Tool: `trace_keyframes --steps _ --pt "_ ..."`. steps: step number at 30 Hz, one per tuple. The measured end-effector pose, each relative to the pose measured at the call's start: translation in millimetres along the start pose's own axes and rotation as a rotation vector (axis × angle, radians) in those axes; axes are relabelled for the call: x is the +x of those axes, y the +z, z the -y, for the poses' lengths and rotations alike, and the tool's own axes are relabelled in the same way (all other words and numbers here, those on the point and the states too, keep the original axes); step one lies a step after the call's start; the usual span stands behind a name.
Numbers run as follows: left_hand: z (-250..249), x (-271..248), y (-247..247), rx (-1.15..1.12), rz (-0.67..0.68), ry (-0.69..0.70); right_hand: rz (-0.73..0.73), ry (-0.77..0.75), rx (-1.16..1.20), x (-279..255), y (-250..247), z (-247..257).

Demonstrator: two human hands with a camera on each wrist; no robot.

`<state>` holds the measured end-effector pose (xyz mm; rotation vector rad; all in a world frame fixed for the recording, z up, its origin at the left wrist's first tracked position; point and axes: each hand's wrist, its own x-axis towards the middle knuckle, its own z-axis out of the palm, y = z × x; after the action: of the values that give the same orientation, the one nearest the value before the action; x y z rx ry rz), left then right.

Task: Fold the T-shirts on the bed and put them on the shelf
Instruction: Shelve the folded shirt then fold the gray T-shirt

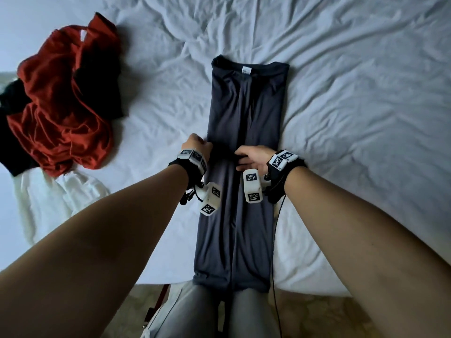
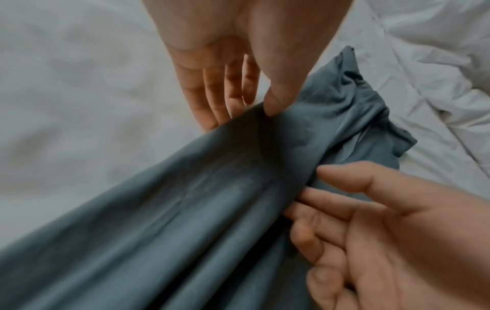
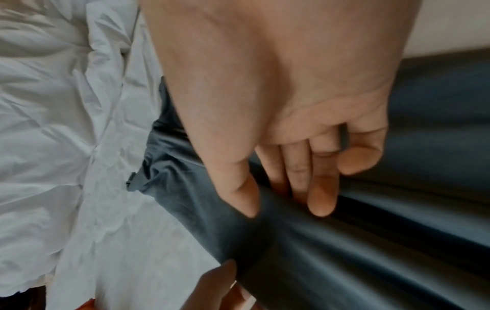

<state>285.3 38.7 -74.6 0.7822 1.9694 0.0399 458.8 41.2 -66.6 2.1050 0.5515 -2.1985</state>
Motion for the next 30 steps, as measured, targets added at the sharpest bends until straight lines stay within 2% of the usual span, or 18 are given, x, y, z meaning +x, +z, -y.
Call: trace_keyframes --steps 5,9,13,19,26,30 --pt "39.5 -14.2 6.9 -0.010 0.131 0.007 0.010 0.042 -0.147 -8.5 19.9 -36.5" --pt "77.6 -1.7 21.2 -0.019 0.200 -0.013 0.034 0.071 -0.061 -22.9 29.2 -63.2" --pt "85.8 -43.3 14.1 -0.038 0.247 -0.011 0.083 0.067 -0.086 -34.0 39.9 -88.7" --pt "133.0 -58.0 24.9 -0.047 0.276 -0.040 0.098 0.092 -0.158 -41.8 53.6 -138.0" --pt "171.2 -102.3 35.0 -0.099 0.293 -0.045 0.094 0.099 -0.113 -55.0 64.0 -195.1" --pt "203.9 -120.2 45.1 -0.150 0.314 -0.088 0.016 0.058 -0.059 -61.2 66.6 -225.1"
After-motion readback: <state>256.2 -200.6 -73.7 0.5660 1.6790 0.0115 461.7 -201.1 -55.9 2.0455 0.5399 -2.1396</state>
